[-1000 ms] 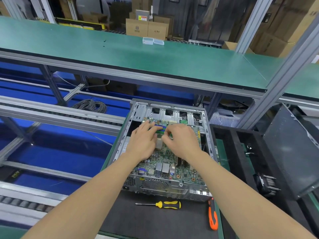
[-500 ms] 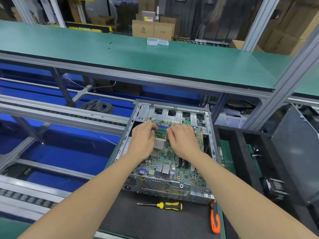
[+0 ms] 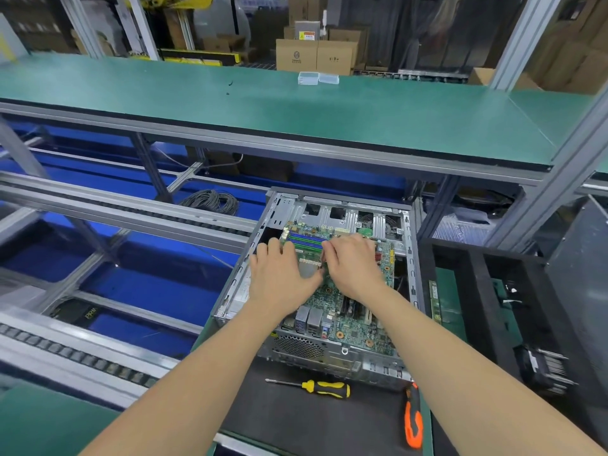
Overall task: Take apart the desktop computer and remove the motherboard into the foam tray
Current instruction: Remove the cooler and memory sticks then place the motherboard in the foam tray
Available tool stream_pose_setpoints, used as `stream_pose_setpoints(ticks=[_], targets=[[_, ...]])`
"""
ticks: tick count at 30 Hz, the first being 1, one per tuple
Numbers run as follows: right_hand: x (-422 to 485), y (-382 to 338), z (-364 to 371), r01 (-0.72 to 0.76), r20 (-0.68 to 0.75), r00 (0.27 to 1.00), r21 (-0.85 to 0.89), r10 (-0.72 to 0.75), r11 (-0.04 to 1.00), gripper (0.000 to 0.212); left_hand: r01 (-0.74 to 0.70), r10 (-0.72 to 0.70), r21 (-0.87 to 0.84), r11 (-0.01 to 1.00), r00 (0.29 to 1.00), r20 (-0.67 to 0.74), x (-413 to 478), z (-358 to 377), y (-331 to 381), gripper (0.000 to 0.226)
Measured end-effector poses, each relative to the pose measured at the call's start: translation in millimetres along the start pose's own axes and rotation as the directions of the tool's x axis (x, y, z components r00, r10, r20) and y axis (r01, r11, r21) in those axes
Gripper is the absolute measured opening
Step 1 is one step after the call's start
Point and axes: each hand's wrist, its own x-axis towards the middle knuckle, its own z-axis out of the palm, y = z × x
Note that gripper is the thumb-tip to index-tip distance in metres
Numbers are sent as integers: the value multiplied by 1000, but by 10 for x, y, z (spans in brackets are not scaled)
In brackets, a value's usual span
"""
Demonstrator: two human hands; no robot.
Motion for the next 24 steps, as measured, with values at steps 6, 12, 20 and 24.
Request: stream_pose_setpoints(ticks=[6,12,20,24], targets=[[0,3,6,11,-4,1000,-14,-11,1000,47,-33,34,60,998,999,-18,-39,53,-14,57],[-6,-6,-7,16,1,1000,-32,-16,999,45,-46,43,100,994,998,41,-19,55,18,56],[-9,-11,1,12,-6,1000,-37,-13,999,46,-84,78,175,981,996,41,-5,47,46,48],[-9,-8,3,9,-1,1000,-38,-9,999,47,-95,87,193,977,995,50,1,34,56,41]])
